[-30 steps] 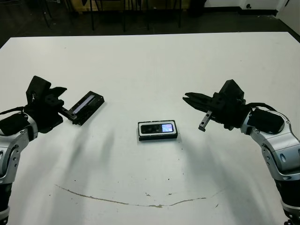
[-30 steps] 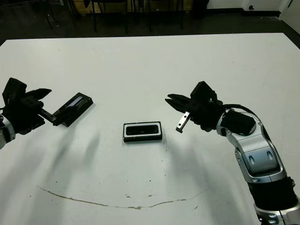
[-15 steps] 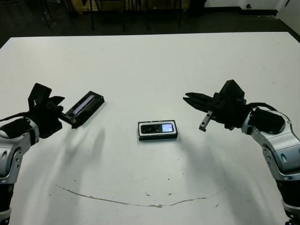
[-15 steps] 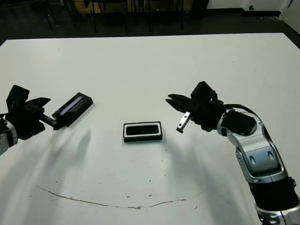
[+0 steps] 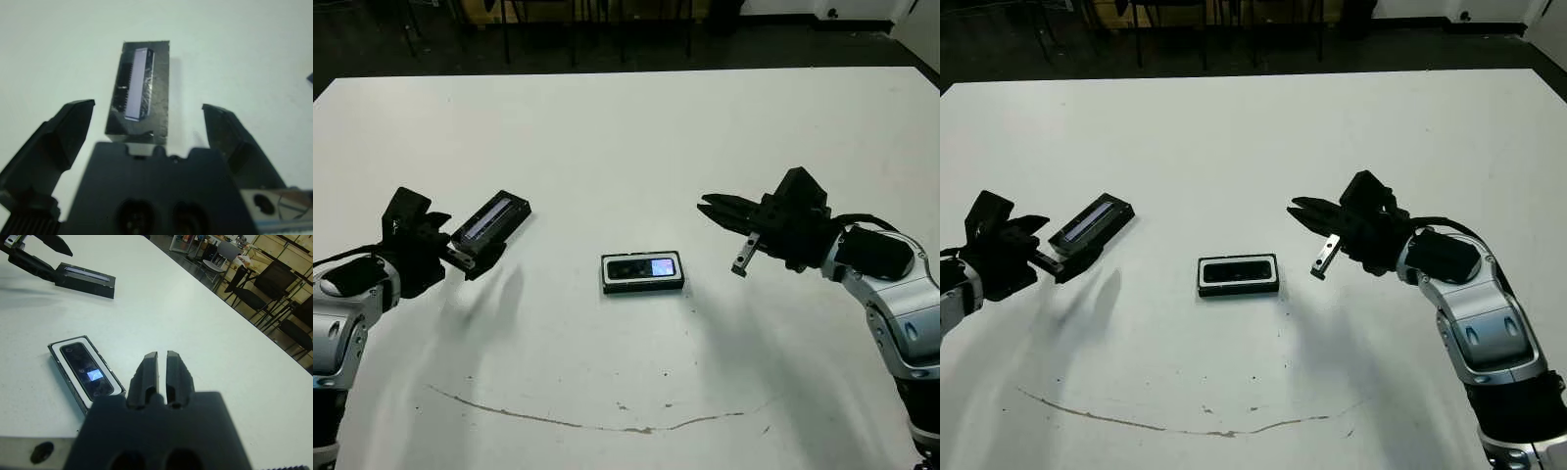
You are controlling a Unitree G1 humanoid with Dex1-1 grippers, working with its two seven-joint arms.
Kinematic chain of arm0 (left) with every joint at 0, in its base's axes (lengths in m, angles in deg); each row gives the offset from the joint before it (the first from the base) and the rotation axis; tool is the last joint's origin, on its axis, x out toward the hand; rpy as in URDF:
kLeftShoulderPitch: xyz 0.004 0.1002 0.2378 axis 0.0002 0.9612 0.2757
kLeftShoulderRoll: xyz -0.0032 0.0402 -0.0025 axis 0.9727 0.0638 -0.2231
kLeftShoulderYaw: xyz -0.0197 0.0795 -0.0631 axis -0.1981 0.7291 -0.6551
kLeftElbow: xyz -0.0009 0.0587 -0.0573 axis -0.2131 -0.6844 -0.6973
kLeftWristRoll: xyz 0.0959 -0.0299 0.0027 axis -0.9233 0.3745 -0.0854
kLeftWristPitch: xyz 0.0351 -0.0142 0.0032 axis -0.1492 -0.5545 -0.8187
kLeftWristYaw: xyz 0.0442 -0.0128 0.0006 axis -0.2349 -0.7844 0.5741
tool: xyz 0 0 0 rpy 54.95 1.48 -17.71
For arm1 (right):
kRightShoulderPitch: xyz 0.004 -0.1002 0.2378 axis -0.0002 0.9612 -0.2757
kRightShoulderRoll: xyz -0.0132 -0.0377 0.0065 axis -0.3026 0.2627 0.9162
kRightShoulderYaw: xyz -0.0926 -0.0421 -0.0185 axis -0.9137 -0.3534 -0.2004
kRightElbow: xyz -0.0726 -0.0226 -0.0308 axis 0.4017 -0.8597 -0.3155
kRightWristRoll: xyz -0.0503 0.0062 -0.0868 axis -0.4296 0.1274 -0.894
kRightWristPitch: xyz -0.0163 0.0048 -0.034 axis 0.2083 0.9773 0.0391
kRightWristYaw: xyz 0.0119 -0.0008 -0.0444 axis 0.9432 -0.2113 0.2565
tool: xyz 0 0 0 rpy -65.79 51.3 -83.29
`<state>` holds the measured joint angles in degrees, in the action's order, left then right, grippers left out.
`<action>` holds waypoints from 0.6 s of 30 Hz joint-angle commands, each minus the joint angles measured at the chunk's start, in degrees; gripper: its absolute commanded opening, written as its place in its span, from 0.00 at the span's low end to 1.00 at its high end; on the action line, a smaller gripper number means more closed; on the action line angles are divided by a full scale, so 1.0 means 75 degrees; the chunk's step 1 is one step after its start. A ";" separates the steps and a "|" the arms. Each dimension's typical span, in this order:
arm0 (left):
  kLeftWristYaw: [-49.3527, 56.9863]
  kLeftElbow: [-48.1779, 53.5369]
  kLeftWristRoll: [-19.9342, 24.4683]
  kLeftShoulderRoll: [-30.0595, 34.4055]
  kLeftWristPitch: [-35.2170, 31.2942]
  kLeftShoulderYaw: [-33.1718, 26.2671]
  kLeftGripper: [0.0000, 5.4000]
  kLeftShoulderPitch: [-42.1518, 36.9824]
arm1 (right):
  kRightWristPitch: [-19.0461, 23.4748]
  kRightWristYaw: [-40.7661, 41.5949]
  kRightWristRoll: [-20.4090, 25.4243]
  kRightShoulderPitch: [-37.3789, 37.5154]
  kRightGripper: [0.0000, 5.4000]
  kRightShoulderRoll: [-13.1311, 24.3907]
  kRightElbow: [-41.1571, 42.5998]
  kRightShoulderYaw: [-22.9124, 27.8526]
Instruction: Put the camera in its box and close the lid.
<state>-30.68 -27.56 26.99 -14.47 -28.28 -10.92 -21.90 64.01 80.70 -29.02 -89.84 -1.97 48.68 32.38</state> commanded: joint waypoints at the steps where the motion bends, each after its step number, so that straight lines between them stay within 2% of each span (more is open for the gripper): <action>1: 0.0014 -0.0198 0.0168 -0.0160 -0.0304 -0.0055 1.00 0.0079 | 0.0049 0.0006 -0.0017 0.0118 0.00 0.0112 0.0026 0.0034; 18: 0.0966 -0.0406 -0.0073 -0.0665 0.0191 -0.0301 1.00 0.0207 | 0.0157 -0.0042 -0.0020 0.0190 0.00 0.0193 0.0183 0.0044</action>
<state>-24.10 -29.66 27.17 -18.97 -26.93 -13.12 -21.63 64.08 80.50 -29.01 -89.53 -1.39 49.76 32.48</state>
